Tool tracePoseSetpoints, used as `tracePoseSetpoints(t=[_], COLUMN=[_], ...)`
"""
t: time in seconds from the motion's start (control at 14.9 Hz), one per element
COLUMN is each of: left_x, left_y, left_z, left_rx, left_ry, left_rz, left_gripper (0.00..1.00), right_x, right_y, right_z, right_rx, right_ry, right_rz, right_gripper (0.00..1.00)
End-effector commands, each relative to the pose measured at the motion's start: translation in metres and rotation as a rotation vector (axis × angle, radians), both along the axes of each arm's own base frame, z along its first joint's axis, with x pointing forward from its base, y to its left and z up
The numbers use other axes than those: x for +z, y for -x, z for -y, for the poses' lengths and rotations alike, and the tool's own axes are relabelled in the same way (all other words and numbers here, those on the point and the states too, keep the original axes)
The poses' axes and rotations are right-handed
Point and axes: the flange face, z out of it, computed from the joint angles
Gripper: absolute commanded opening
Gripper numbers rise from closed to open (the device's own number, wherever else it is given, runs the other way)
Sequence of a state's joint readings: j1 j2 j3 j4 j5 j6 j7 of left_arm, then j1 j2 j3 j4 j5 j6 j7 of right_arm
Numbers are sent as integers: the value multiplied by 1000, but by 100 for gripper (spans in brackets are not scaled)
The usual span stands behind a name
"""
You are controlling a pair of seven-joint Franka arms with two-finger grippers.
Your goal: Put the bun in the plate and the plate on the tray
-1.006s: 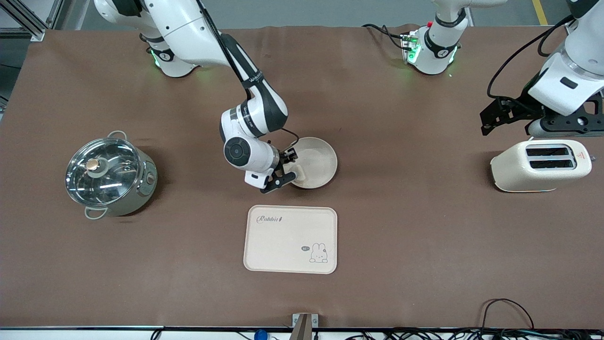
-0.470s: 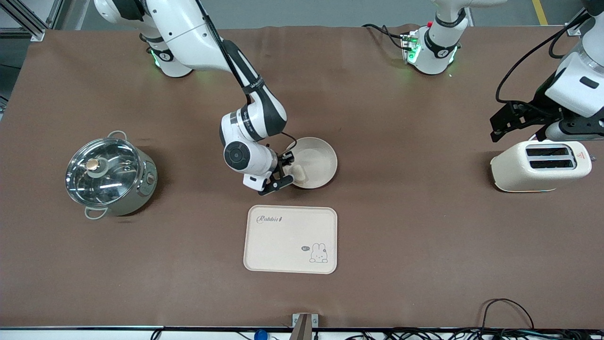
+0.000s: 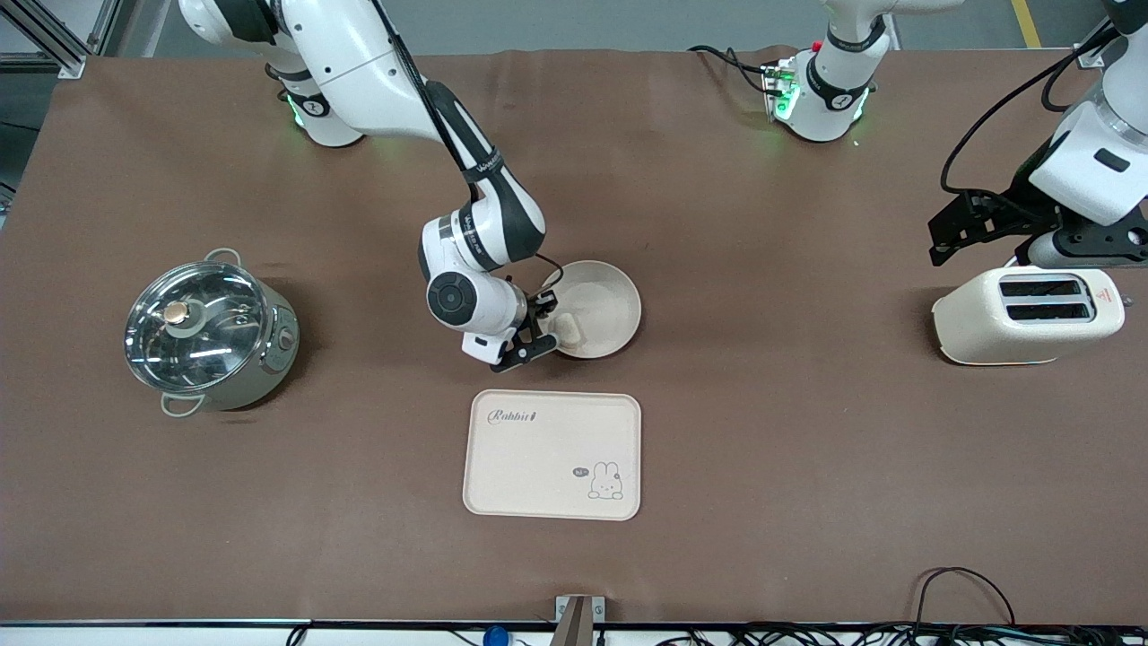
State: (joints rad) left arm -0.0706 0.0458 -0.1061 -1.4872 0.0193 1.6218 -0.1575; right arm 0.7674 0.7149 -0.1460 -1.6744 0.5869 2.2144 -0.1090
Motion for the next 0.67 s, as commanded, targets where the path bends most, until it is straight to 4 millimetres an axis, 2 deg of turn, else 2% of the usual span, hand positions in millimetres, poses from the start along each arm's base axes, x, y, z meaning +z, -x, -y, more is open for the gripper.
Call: tracePoseSetpoints(t=[0.0, 0.07, 0.4, 0.6], left_x=[5, 5, 5, 5], left_y=[-1, -1, -1, -1], left_z=[0, 0, 0, 0], left_rx=[-17, -17, -18, -18], left_ry=[-6, -5, -6, -8], left_rz=[-5, -5, -5, -5], left_gripper=[100, 100, 100, 100], right_x=[2, 4, 13, 31], right_y=[0, 0, -3, -28], right_z=[3, 1, 4, 29], right_rx=[-13, -19, -26, -74], right_ry=[-21, -23, -48, -79], right_rz=[-1, -6, -36, -90], right_gripper=[10, 5, 1, 0])
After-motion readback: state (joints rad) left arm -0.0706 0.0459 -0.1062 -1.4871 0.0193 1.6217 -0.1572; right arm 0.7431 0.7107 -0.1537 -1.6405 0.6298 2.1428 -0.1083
